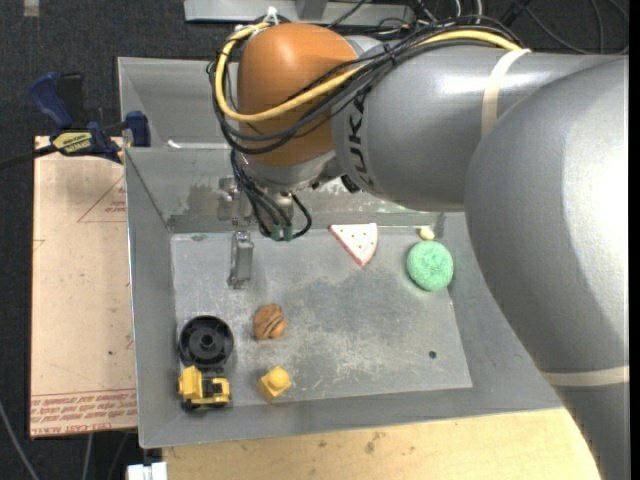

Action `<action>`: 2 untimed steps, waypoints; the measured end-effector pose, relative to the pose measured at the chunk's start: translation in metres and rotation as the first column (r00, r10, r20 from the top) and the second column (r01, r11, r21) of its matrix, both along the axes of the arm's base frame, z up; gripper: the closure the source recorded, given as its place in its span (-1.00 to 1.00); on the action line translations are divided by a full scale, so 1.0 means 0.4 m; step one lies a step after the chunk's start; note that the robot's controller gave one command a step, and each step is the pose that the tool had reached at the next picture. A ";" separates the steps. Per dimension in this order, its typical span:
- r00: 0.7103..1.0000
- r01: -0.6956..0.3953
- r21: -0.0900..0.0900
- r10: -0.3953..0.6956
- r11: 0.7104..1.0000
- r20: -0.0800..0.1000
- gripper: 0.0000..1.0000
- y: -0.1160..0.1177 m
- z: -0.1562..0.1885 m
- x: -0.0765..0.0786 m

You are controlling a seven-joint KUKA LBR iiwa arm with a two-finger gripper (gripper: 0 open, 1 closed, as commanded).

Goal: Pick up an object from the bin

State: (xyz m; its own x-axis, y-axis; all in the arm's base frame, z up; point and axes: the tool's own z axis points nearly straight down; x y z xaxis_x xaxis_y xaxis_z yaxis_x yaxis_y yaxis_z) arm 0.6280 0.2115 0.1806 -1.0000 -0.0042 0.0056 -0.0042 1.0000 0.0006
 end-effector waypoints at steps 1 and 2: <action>1.000 0.003 0.001 -0.003 1.000 0.007 -1.00 -0.002 0.014 0.003; 0.998 -0.056 0.002 0.056 0.998 0.015 -1.00 -0.012 -0.024 -0.038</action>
Offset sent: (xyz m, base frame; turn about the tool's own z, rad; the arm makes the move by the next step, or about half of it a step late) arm -0.0550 -0.0151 -0.0474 -0.1729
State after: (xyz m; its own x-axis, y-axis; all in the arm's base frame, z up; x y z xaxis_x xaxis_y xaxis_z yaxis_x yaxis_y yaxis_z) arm 0.6127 0.2066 0.1711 -0.9982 -0.0598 -0.0090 -0.0598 0.9982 0.0029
